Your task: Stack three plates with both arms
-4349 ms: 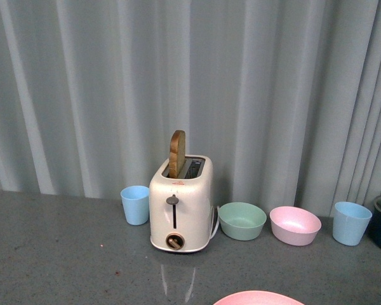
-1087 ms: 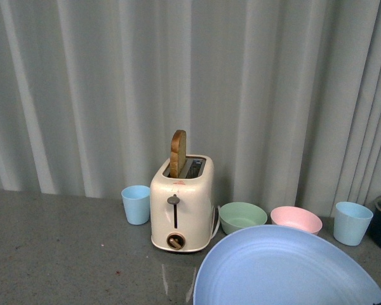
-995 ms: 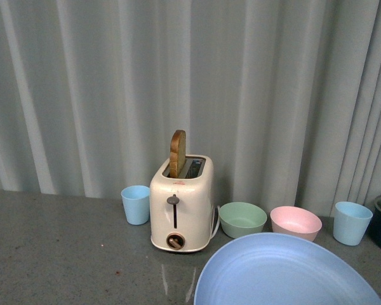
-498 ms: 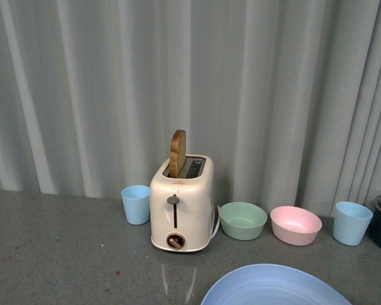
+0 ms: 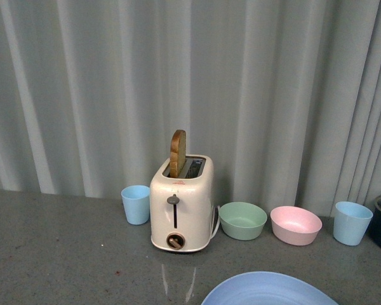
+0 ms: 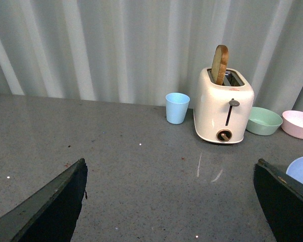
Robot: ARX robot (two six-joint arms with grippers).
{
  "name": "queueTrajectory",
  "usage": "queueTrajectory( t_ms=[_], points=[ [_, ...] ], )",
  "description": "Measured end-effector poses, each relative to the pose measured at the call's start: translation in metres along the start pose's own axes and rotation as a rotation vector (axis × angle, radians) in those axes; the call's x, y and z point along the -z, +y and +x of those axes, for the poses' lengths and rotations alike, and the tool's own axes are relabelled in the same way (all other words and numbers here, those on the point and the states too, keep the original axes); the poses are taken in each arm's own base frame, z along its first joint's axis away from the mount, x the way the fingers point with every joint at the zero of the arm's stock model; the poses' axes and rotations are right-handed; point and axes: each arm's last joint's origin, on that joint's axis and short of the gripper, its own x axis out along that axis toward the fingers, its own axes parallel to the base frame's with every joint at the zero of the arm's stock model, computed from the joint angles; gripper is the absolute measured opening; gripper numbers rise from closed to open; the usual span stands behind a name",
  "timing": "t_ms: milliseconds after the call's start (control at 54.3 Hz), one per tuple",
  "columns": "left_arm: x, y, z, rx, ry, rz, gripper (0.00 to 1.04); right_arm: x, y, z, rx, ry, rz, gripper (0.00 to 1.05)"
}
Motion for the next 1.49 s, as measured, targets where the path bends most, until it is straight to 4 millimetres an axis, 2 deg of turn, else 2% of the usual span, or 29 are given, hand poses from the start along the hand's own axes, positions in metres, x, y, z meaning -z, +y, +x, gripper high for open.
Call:
queueTrajectory(
  t_ms=[184, 313, 461, 534, 700, 866, 1014, 1253, 1364, 1493],
  points=[
    [0.0, 0.0, 0.0, 0.0, 0.0, 0.0, 0.98, 0.002, -0.001, 0.001, 0.006, 0.015, 0.008, 0.05],
    [0.0, 0.0, 0.0, 0.0, 0.0, 0.0, 0.98, 0.003, -0.002, -0.002, 0.005, 0.02, 0.031, 0.35],
    [0.0, 0.0, 0.0, 0.0, 0.0, 0.0, 0.98, 0.002, 0.002, -0.015, -0.01, 0.004, 0.029, 0.58],
    [0.0, 0.0, 0.0, 0.0, 0.0, 0.0, 0.98, -0.001, 0.007, -0.028, -0.033, -0.025, 0.024, 0.74],
    [0.0, 0.0, 0.0, 0.0, 0.0, 0.0, 0.98, -0.004, 0.011, -0.056, -0.058, -0.085, 0.028, 0.99],
    [0.0, 0.0, 0.0, 0.0, 0.0, 0.0, 0.98, -0.009, 0.019, -0.09, -0.045, -0.204, 0.003, 0.97],
    [0.0, 0.0, 0.0, 0.0, 0.0, 0.0, 0.98, -0.007, 0.037, -0.123, -0.019, -0.321, -0.071, 0.97],
    [0.0, 0.0, 0.0, 0.0, 0.0, 0.0, 0.98, 0.013, 0.072, -0.179, 0.087, -0.572, -0.269, 0.97],
    [0.0, 0.0, 0.0, -0.001, 0.0, 0.0, 0.98, 0.028, 0.069, -0.196, 0.149, -0.89, -0.406, 0.75],
    [0.0, 0.0, 0.0, 0.0, 0.0, 0.0, 0.98, 0.053, 0.063, -0.202, 0.163, -0.937, -0.46, 0.41]
  ],
)
